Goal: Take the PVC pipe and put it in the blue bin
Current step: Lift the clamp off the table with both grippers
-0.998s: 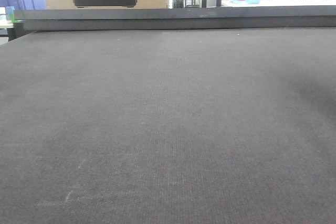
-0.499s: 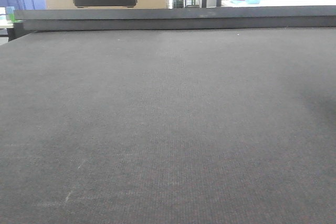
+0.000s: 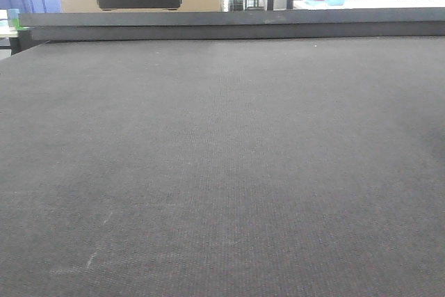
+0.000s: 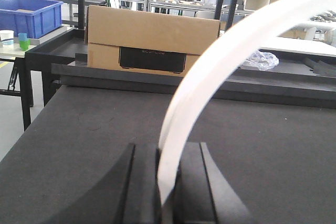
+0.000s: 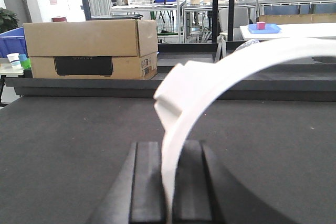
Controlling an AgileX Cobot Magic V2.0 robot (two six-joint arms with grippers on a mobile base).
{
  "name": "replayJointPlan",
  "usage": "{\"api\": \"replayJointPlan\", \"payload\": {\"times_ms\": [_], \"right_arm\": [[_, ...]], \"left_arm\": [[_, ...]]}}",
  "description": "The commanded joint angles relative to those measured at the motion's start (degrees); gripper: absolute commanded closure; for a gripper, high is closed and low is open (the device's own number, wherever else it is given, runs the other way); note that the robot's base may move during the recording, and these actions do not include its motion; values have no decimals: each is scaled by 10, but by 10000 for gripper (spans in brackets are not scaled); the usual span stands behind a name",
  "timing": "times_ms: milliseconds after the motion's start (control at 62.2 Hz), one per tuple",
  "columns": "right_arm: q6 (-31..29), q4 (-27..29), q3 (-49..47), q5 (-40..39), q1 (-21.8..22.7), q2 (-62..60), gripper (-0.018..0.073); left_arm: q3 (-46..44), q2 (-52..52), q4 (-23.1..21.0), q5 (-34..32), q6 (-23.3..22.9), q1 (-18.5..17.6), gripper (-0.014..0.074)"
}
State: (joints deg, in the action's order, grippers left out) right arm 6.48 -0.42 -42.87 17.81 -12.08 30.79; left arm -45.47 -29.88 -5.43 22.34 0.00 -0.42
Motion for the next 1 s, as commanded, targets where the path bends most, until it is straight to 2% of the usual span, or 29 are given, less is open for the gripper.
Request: {"api": "replayJointPlan", "payload": {"times_ms": [0, 981], "right_arm": [[-6, -5, 1, -20, 0, -3, 720], [-6, -5, 1, -22, 0, -3, 720]], "left_arm": [[1, 6, -5, -11, 0, 1, 707], [1, 6, -5, -12, 0, 1, 707]]}}
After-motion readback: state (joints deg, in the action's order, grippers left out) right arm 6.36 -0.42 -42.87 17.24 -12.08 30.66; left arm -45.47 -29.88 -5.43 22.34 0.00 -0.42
